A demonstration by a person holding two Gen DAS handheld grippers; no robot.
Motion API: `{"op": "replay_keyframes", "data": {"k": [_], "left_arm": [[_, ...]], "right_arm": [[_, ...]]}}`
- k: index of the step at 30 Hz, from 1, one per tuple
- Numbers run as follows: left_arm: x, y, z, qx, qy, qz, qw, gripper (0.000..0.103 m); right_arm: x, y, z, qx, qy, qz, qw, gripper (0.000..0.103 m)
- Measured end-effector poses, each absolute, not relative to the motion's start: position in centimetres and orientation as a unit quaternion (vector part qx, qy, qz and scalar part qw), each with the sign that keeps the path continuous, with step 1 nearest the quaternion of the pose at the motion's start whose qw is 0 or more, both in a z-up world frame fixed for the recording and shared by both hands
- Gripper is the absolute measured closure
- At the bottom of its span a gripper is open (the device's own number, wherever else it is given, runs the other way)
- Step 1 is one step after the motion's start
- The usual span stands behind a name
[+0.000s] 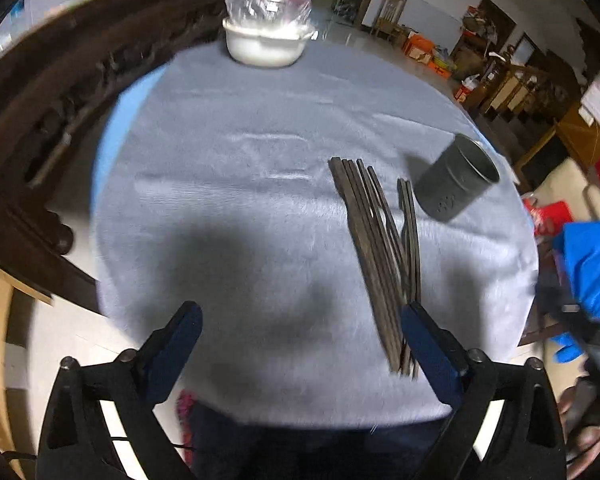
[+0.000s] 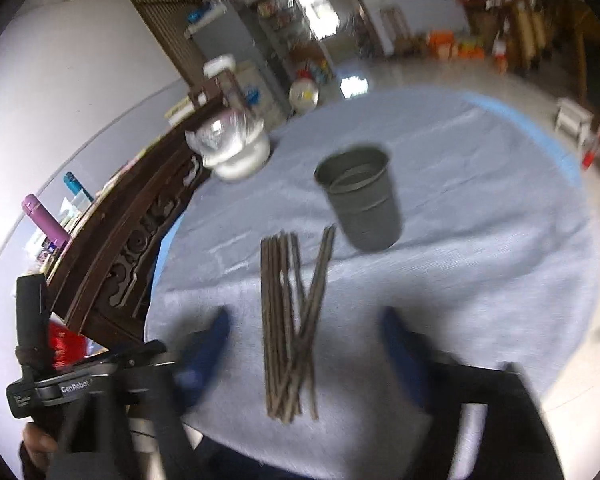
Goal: Organize utensils
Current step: 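Lower the left tool to the utensils and grasp one chopstick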
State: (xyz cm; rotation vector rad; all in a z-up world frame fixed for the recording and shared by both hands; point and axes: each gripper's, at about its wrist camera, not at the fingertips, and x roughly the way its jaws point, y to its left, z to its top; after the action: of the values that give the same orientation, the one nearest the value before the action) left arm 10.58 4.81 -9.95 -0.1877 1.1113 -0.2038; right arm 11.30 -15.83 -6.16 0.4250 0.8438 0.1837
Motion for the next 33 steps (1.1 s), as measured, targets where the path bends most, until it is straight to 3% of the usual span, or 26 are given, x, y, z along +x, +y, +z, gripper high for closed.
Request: {"op": "replay_keyframes", "data": {"k": [1, 8, 14, 24, 33], "left_arm": [[11.5, 4.7, -10.3, -0.095, 0.534, -0.101, 0.834, 0.014], [17.1, 2.6, -14.0, -0.115, 0.598, -0.109, 0.786, 0.043], [18.8, 0.5, -16.3, -0.111, 0.626, -0.098, 0.766, 0.044], [19.3, -1.9, -15.9, -0.061, 0.608, -0.089, 0.786, 0.042], [19.4, 0.3, -15.4, -0.035, 0.624, -0.101, 0.774, 0.042]], "right_arm": [[12.1, -15.7, -6.7, 0.210, 0.414, 0.093, 0.881, 0.064], [18.5, -14.1, -12.0, 0.228, 0.461, 0.105, 0.851, 0.066], [19.6, -13.9, -14.0, 0.229, 0.483, 0.102, 0.839, 0.066], [19.9, -16.0, -15.6, 0.253, 0.484, 0.091, 0.833, 0.066], [21.3, -15.9, -15.4, 0.253, 0.495, 0.097, 0.826, 0.065]]}}
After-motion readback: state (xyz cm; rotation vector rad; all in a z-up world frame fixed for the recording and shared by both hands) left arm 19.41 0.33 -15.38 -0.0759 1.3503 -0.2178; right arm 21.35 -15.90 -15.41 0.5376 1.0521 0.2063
